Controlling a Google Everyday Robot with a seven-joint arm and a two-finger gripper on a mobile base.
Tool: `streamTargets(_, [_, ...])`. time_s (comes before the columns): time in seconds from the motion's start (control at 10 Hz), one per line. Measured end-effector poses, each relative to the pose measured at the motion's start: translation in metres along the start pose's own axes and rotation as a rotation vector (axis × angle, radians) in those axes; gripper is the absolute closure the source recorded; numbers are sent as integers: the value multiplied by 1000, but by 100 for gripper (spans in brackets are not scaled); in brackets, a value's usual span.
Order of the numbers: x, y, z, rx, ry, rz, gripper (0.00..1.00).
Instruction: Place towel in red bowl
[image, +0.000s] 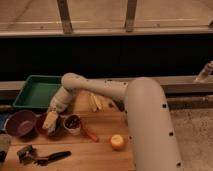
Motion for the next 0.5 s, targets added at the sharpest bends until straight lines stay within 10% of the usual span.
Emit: streamTargets(0.5, [-51, -3, -63, 155, -42, -112, 22])
